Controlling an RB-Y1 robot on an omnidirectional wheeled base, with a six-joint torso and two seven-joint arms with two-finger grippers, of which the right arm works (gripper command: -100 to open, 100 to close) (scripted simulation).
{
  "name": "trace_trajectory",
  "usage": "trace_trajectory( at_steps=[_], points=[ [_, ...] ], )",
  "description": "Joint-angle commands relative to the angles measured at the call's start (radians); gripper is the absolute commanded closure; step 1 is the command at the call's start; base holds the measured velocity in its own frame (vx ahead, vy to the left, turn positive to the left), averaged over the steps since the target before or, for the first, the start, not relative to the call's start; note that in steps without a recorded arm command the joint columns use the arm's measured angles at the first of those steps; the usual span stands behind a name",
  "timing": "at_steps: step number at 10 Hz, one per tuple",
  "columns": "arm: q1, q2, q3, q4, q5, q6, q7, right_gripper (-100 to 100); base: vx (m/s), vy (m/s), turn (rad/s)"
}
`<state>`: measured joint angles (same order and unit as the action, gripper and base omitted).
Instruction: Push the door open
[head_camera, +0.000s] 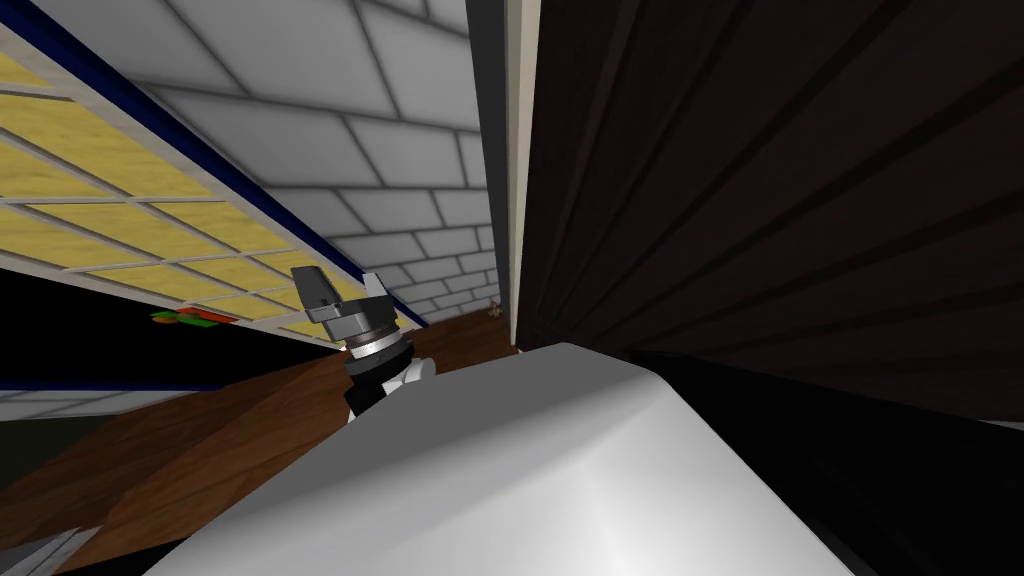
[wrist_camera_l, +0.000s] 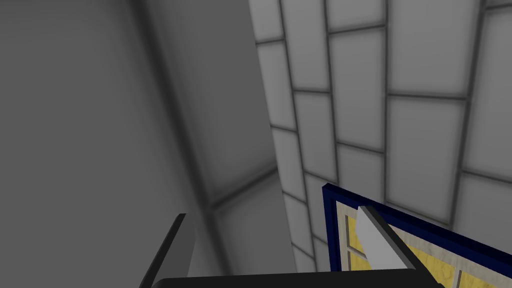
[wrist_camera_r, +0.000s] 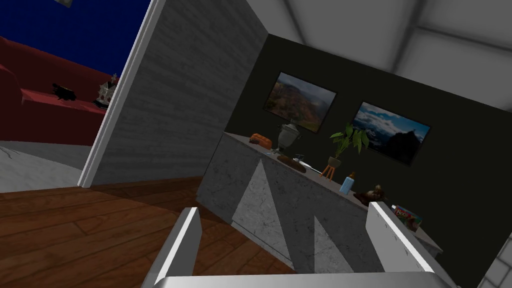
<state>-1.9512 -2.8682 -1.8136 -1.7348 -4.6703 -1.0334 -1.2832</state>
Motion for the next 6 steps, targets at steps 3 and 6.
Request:
trace_trajectory(
  at_steps=[3, 6],
  points=[
    [-0.035, -0.027, -0.025, 0.027, -0.064, -0.009, -0.024, -100, 0.029, -0.130, -0.037],
    [-0.063, -0.051, -0.045, 0.049, -0.119, -0.016, -0.040, -100, 0.024, -0.074, 0.004]
  ],
)
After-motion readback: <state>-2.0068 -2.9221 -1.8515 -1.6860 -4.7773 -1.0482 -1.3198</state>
